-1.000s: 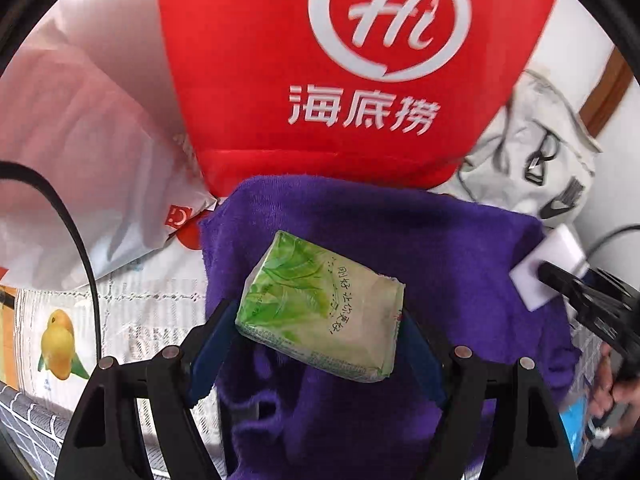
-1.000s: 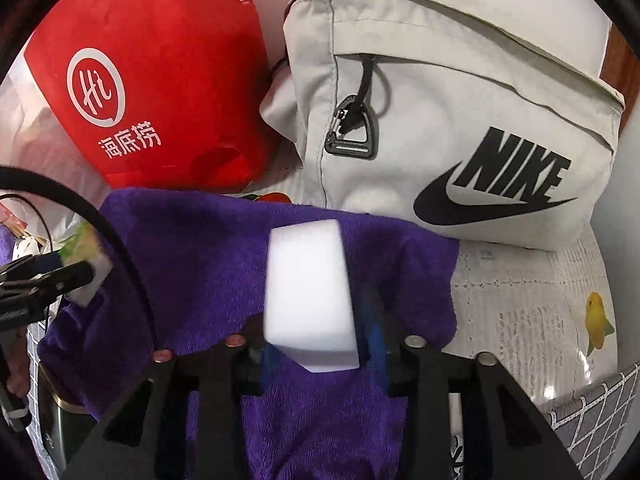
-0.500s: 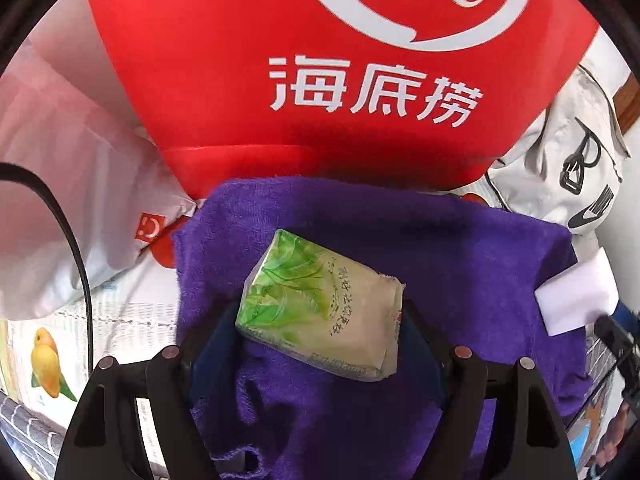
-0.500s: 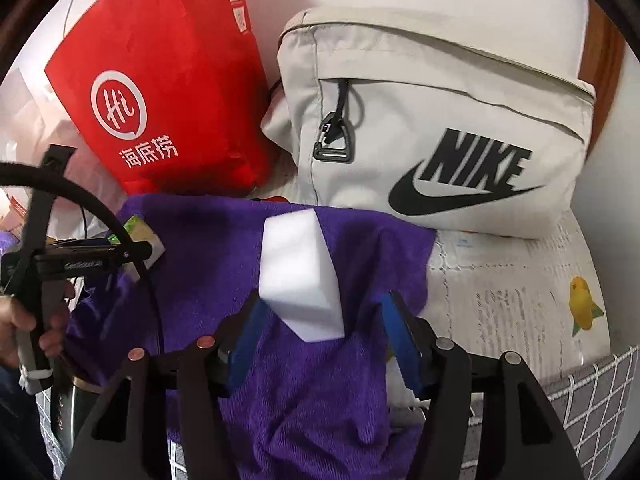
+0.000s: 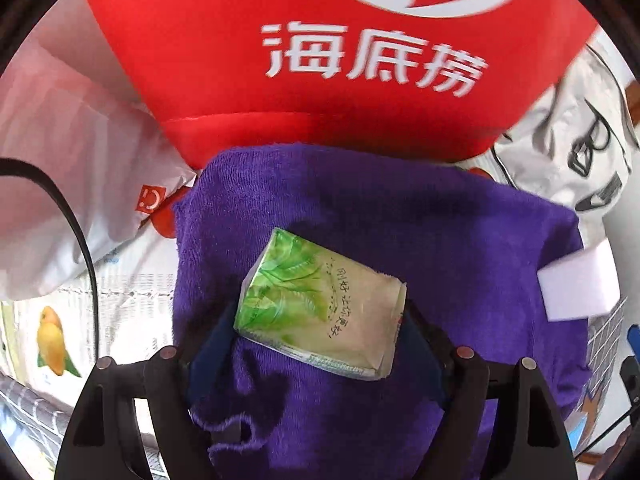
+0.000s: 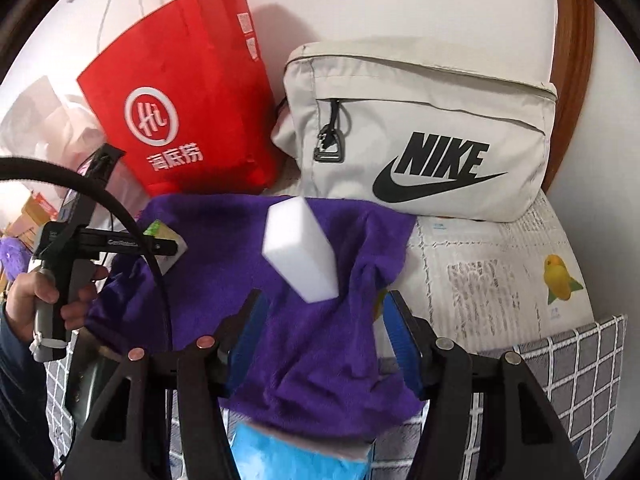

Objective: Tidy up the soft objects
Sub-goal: 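Carry both items to the purple towel and set the sponge on it with the right gripper, then lower the green pack onto the purple towel and open the left gripper while the right withdraws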

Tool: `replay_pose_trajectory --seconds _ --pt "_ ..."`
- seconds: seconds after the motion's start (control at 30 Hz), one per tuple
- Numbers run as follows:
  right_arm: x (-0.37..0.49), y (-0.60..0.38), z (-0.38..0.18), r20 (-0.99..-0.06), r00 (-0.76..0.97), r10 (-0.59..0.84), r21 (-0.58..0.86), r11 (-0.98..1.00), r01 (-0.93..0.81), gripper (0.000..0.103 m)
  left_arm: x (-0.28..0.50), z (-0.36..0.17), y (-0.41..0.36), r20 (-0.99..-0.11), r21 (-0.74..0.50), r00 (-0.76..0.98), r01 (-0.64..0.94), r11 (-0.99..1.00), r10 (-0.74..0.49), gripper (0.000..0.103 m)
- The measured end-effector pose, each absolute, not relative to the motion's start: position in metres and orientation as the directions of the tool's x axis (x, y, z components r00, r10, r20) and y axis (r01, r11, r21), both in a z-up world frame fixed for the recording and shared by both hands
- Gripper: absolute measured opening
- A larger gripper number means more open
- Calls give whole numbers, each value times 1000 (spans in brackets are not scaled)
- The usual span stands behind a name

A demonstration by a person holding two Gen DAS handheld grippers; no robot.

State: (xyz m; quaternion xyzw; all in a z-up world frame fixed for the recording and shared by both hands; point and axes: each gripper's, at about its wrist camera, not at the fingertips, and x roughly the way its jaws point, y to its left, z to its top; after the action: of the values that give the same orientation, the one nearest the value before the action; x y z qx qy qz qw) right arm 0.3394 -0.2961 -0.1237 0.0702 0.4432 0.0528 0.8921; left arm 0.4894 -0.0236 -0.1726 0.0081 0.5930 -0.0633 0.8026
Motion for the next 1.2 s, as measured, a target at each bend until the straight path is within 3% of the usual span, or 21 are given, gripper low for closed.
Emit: replay_pose_trajectory --seconds 0.1,0.2,0.3,0.73,0.97,1.2 --pt "329 -293 -121 -782 604 155 170 985 -33 60 486 -169 -22 -946 -79 306 113 990 -110 80" --pt "316 -293 -119 -780 605 162 174 984 -39 60 485 -167 -17 -927 -203 297 117 972 -230 81" --pt "302 -291 -118 -782 601 165 177 983 -40 60 487 -170 -9 -931 -209 292 68 975 -220 99" --pt "269 -285 -111 -778 608 159 175 984 -33 60 439 -143 12 -911 -180 365 68 981 -192 99" --pt "232 -274 -106 -771 606 195 209 977 -50 60 371 -118 27 -893 -158 410 94 983 -183 97" --pt "179 -245 -108 -768 597 231 226 970 -86 60 298 -104 42 -854 -224 456 110 968 -249 98"
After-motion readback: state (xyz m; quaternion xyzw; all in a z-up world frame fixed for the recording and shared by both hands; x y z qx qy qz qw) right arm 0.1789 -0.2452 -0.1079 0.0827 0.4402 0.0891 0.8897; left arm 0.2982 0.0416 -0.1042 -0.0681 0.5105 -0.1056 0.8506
